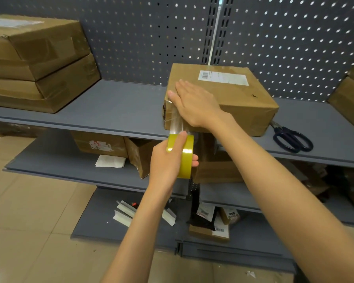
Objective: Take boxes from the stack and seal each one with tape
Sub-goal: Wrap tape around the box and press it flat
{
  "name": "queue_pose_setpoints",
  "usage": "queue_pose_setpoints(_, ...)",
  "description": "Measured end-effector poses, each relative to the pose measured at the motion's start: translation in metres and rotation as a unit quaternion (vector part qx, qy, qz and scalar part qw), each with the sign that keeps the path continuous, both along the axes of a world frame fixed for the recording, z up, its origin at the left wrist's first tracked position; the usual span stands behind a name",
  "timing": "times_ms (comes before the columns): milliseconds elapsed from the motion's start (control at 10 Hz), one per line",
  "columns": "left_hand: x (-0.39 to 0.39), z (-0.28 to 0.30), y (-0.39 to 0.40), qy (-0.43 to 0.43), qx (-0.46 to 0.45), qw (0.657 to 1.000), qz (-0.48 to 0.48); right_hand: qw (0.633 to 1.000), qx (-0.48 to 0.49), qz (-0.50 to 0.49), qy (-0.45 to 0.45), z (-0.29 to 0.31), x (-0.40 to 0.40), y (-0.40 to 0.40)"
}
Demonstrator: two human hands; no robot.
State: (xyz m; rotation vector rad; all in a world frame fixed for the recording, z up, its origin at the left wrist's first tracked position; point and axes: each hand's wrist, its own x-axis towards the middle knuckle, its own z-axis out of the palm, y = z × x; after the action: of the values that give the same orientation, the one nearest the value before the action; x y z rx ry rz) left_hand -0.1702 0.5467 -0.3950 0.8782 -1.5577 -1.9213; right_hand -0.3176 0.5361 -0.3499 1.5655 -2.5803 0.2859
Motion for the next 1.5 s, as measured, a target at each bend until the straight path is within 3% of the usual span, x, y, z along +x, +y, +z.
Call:
queue_pose_setpoints(200,0.005,-0.009,0.006,-0.005,-0.048,0.998,0.039,1.0,0.0,0.003,0.013,0.0,0.002,0.001)
queue_pose_setpoints(500,0.006,-0.011,0.012,-0.004,-0.048,0.997,0.065,1.0,-0.006,-0.003,0.014,0.0,0.003,0.001)
queue_pose_setpoints(800,0.01,-0.013,0.013,0.059,-0.132,0.987,0.071,1.0,-0.001,-0.01,0.005,-0.002,0.001,0.0)
queue_pose_setpoints(1500,0.006,-0.015,0.007,0.019,-0.137,0.988,0.072,1.0,-0.005,-0.01,0.006,-0.003,0.004,0.0)
